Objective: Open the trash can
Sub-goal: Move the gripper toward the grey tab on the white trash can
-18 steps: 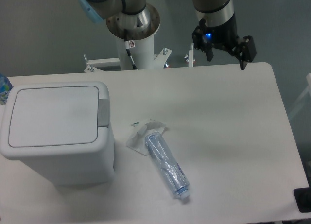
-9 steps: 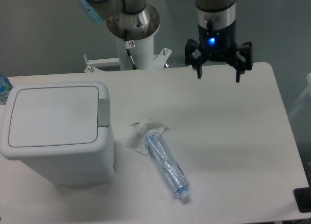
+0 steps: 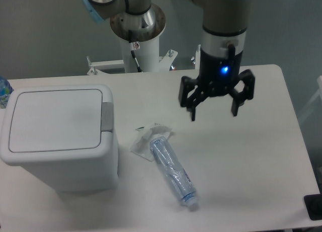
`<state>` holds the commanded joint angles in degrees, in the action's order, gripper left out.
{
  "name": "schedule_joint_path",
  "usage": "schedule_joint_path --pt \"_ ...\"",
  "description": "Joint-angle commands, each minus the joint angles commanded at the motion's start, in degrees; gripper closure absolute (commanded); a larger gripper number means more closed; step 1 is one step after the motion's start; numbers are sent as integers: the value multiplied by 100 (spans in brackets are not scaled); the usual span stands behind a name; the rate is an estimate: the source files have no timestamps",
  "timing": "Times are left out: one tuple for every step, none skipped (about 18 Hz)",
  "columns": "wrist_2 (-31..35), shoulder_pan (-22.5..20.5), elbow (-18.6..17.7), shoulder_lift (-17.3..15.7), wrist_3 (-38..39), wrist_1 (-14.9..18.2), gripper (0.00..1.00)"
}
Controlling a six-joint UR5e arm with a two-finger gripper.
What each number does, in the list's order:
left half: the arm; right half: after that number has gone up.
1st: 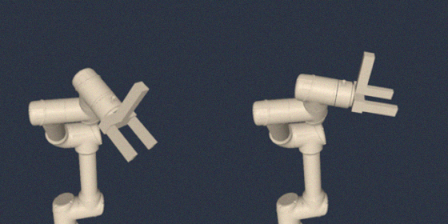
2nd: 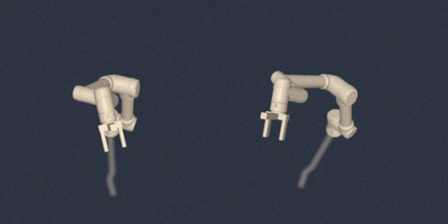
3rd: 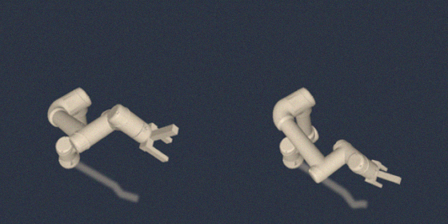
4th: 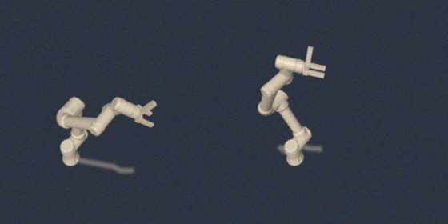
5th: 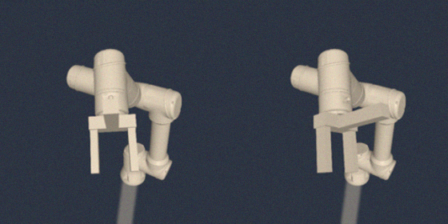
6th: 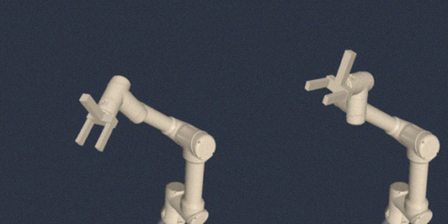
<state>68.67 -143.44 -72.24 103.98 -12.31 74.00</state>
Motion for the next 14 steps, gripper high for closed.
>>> schedule_joint_path --pt "-124 52 -18 -79 79 9 0" --pt "-126 140 -105 -192 167 35 0" --pt "-126 219 -201 -281 238 61 0" --pt "-126 324 -368 -395 317 44 0" --pt "-126 386 -465 -457 352 35 0" --pt "-126 396 -527 -457 361 35 0" --pt "-117 422 -606 -457 361 44 0" --pt "-117 474 -685 -457 361 35 0" --pt "-91 527 -755 -466 361 35 0" --pt "-64 545 -800 -466 361 26 0" --pt "-64 545 -800 -466 361 26 0" --pt "-64 545 -800 -475 361 35 0" --pt "-64 554 -826 -475 361 44 0" --pt "-64 554 -852 -484 361 53 0"
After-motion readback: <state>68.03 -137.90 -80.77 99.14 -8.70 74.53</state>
